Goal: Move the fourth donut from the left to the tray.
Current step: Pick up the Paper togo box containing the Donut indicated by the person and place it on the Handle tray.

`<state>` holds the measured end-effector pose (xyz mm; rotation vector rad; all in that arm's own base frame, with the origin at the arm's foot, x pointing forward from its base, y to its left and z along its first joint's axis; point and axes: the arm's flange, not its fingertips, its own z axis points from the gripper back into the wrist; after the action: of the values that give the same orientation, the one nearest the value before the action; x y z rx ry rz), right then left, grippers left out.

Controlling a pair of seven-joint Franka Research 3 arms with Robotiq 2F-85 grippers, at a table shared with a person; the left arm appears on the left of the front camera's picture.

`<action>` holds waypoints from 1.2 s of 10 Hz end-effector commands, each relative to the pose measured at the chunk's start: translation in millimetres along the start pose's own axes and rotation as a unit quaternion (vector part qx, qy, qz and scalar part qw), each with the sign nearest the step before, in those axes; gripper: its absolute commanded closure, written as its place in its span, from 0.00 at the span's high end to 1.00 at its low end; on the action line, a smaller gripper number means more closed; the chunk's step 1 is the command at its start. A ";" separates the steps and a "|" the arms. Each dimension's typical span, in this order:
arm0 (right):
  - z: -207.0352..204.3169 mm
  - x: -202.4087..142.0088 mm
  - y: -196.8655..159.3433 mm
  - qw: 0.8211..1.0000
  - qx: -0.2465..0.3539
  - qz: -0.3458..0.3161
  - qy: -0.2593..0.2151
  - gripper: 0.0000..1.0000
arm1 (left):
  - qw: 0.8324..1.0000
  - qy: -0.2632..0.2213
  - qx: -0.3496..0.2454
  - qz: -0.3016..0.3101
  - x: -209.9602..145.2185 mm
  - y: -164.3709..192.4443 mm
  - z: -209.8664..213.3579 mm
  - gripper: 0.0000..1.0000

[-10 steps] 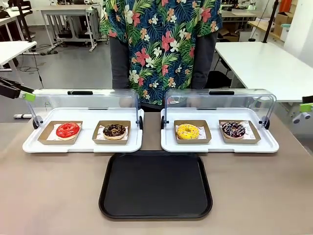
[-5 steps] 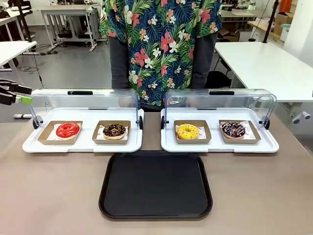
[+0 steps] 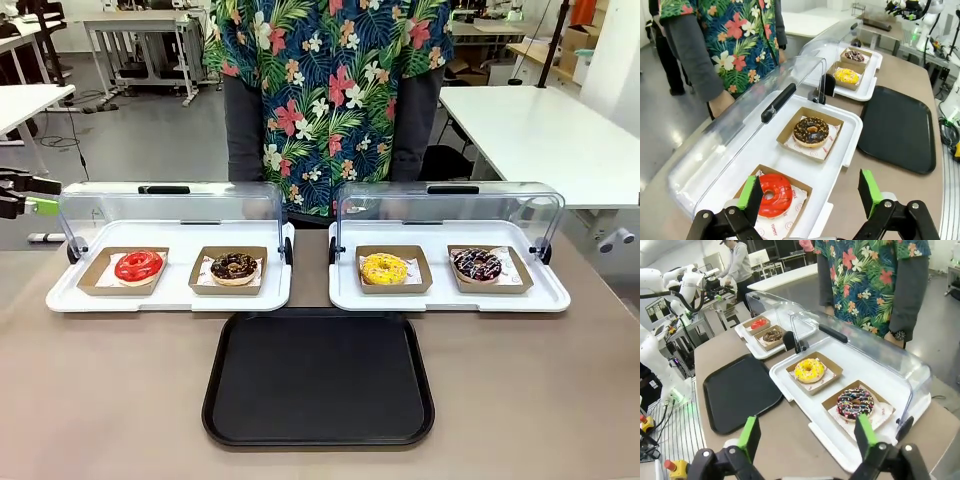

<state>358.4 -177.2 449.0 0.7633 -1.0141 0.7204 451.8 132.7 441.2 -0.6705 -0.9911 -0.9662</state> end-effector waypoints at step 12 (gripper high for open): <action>1.4 3.3 -1.2 1.000 -0.001 0.015 -0.012 1.00 | 1.000 0.002 0.002 0.000 2.5 -2.9 -0.8 1.00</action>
<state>356.0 -177.2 451.9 0.7616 -1.0139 0.7158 452.2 131.3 441.4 -0.6677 -0.9870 -0.9692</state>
